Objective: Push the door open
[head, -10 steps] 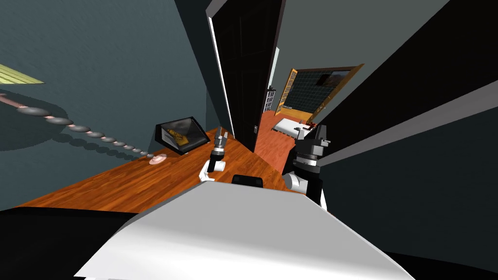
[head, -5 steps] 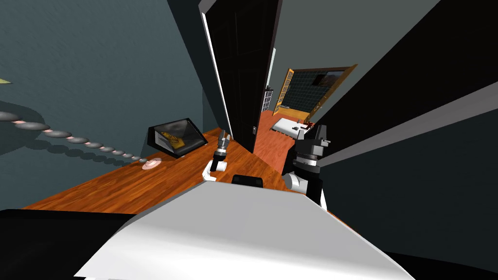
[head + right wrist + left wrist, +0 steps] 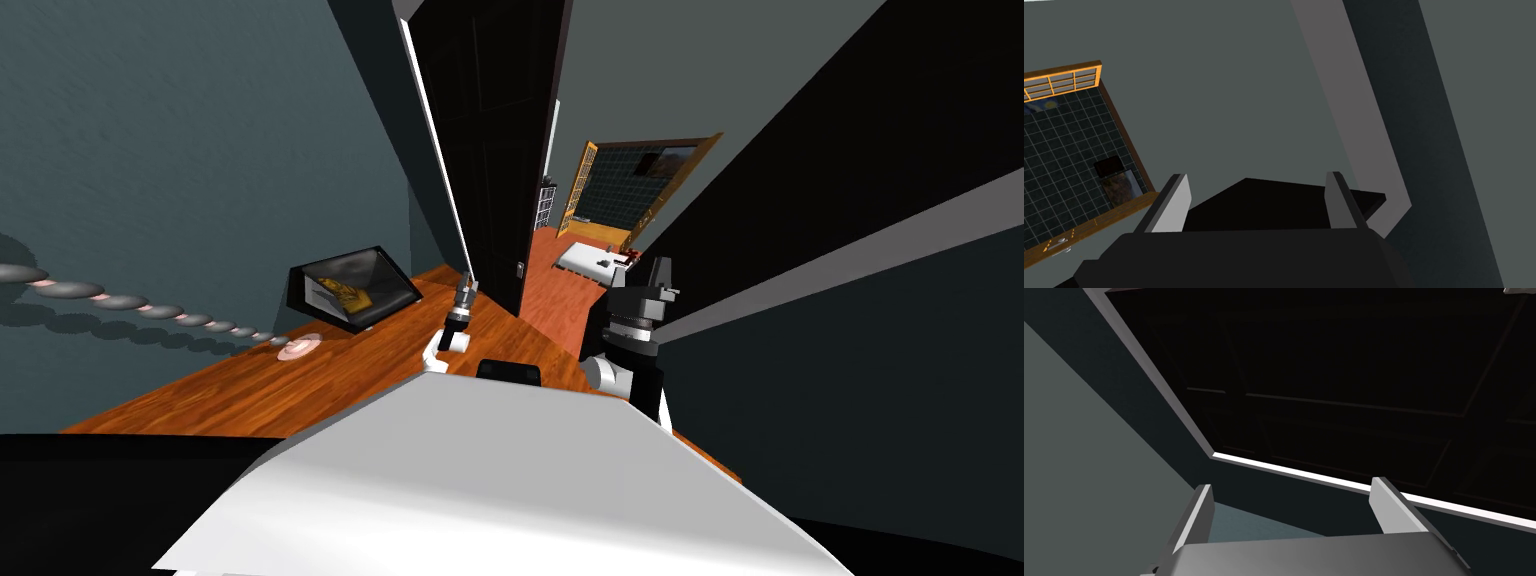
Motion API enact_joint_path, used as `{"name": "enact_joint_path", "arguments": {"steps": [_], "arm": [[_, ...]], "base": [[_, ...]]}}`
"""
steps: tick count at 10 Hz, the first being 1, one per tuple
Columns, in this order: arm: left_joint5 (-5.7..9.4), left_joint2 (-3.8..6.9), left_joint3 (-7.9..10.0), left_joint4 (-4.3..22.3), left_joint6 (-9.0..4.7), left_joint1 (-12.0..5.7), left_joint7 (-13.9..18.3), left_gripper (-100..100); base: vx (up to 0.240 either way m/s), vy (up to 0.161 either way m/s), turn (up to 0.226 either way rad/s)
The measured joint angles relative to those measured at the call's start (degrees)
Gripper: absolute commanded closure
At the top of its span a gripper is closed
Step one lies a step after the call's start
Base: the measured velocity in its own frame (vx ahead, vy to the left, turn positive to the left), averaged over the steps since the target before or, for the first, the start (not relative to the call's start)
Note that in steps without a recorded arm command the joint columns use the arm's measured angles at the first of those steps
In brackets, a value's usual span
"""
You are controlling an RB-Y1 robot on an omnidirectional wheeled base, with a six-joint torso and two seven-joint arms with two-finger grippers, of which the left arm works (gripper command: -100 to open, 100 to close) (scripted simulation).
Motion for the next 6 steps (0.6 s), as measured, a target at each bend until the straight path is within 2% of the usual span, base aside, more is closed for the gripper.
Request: {"name": "enact_joint_path", "arguments": {"steps": [3, 6], "arm": [[0.17, 0.47, -0.25, 3.39, -0.66, -1.52, 0.25, -100], [0.22, 0.61, -0.85, 8.03, -1.78, -3.47, 0.16, -100]], "base": [[0.051, 0.011, -0.056], [0.064, 0.021, -0.063]]}}
